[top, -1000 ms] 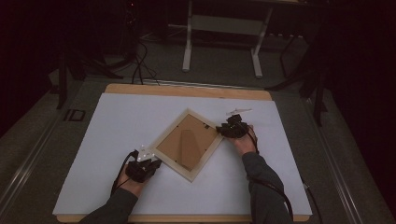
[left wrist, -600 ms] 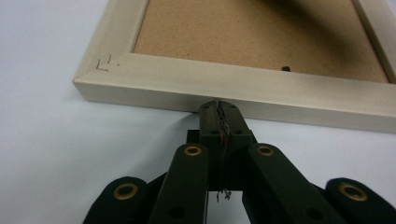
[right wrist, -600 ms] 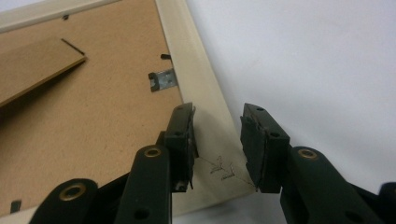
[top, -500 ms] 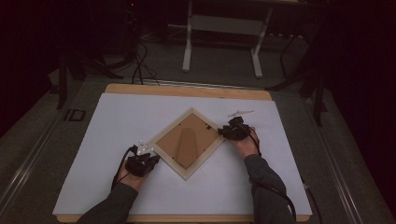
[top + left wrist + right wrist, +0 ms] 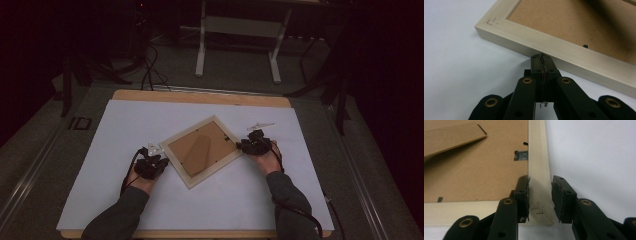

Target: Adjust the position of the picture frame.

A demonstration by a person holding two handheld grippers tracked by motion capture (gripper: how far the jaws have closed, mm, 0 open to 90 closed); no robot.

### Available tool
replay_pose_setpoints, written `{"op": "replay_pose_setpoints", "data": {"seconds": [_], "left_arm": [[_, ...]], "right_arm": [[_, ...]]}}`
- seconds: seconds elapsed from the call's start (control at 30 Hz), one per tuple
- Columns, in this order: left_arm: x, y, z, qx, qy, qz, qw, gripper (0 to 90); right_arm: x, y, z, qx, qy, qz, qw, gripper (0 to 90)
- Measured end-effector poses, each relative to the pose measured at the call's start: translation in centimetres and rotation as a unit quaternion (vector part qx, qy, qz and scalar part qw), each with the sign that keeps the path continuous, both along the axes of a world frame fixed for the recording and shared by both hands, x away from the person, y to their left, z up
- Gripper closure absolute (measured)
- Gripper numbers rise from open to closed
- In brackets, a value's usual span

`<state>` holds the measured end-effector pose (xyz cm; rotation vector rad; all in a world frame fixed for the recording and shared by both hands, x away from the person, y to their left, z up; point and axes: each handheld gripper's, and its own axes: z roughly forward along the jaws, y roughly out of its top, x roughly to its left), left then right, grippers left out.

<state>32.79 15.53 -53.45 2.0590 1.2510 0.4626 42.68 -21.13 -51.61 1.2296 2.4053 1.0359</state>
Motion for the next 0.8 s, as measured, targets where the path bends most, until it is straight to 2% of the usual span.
{"op": "replay_pose_setpoints", "data": {"seconds": [0.13, 0.53, 0.57, 0.8], "left_arm": [[0.6, -0.1, 0.1, 0.003, 0.002, 0.004, 1.0000, 90.0], [1.8, -0.2, 0.1, 0.000, 0.003, 0.011, 0.9999, 90.0], [2.3, -0.3, 0.1, -0.001, 0.004, 0.013, 0.9999, 90.0], [3.2, -0.4, 0.1, -0.005, 0.005, 0.019, 0.9998, 90.0]], "right_arm": [[-0.8, -0.2, 0.0, 0.002, -0.001, 0.002, 1.0000, 66.9], [-2.2, -0.9, -0.1, 0.010, 0.006, 0.002, 0.9999, 66.0], [-2.5, -1.0, 0.0, 0.008, 0.008, 0.000, 0.9999, 65.4], [-3.3, -1.3, -0.1, 0.012, 0.013, 0.005, 0.9998, 63.6]]}}
